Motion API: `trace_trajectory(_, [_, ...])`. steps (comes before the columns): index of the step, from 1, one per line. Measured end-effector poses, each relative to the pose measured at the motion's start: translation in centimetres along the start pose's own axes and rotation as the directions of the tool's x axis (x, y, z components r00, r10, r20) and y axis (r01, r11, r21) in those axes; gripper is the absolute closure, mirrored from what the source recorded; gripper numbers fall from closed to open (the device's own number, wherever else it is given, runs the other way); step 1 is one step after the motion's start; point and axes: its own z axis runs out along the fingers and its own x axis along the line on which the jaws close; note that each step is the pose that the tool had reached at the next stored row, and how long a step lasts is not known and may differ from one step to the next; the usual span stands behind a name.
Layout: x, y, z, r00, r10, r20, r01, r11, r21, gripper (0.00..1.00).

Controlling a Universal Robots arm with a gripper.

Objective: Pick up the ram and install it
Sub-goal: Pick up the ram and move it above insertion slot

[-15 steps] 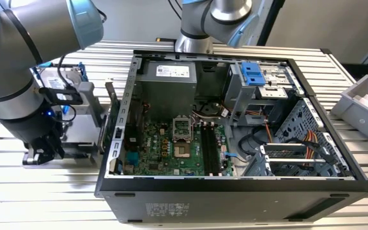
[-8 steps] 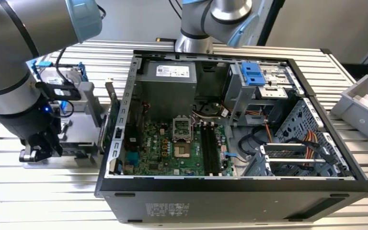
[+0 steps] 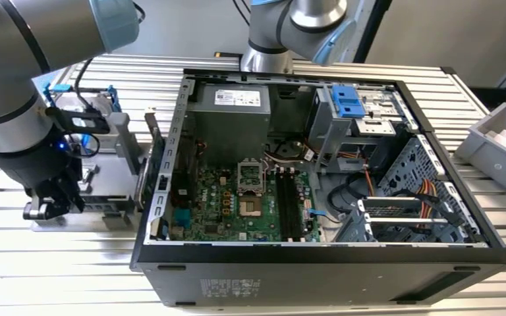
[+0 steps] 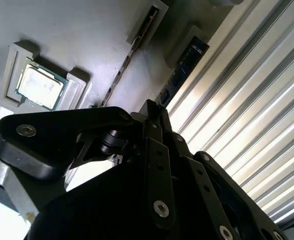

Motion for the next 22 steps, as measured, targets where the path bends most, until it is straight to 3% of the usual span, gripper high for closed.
trace_trajectory(22, [-0.07,0.12,-2.75,0.9997,0.025,0.0007,-0.025,0.9997,0.0007,1.0])
